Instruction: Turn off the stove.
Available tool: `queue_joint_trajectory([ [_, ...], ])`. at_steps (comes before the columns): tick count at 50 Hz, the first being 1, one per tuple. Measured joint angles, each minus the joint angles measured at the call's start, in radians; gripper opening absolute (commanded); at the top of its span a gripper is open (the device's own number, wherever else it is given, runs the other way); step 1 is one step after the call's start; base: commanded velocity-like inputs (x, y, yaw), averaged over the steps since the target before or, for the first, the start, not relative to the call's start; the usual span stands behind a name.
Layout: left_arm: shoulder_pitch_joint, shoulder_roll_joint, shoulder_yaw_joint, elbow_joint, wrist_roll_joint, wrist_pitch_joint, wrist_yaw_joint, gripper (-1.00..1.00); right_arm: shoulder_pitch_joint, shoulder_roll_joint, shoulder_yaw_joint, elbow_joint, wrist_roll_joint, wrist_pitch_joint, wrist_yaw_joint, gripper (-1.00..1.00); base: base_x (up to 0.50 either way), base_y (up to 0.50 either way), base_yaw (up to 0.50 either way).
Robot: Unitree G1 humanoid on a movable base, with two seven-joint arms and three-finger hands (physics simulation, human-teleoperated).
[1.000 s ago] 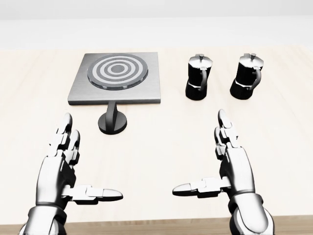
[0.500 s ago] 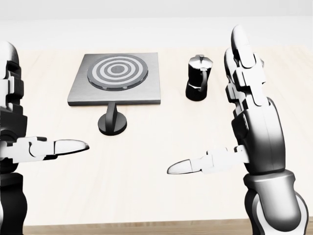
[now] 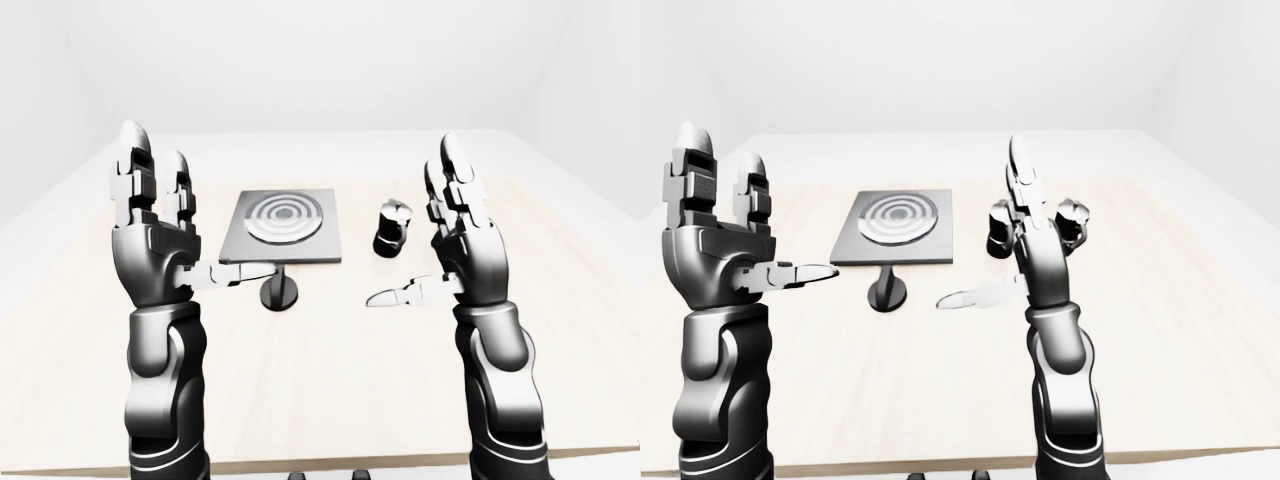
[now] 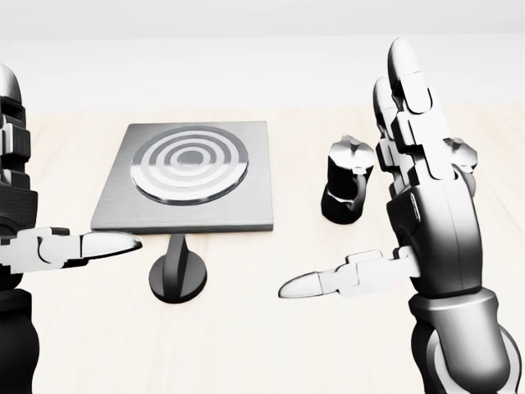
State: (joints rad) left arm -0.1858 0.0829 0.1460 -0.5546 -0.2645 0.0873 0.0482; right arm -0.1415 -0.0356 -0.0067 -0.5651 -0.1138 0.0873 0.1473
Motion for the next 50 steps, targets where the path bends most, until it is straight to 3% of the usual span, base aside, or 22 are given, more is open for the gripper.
queue_joint_trajectory([
  [33, 0.016, -0.003, -0.004, -0.003, -0.002, 0.000, -0.004, 1.00, -0.017, 0.007, 0.008, 0.045, -0.005, 0.000, -0.022, 1.00, 0.01, 0.00, 0.00],
  [50, 0.147, -0.049, -0.087, -0.090, 0.036, 0.000, -0.052, 1.00, -0.014, 0.002, -0.006, 0.059, 0.013, 0.000, -0.034, 1.00, 0.00, 0.00, 0.00],
])
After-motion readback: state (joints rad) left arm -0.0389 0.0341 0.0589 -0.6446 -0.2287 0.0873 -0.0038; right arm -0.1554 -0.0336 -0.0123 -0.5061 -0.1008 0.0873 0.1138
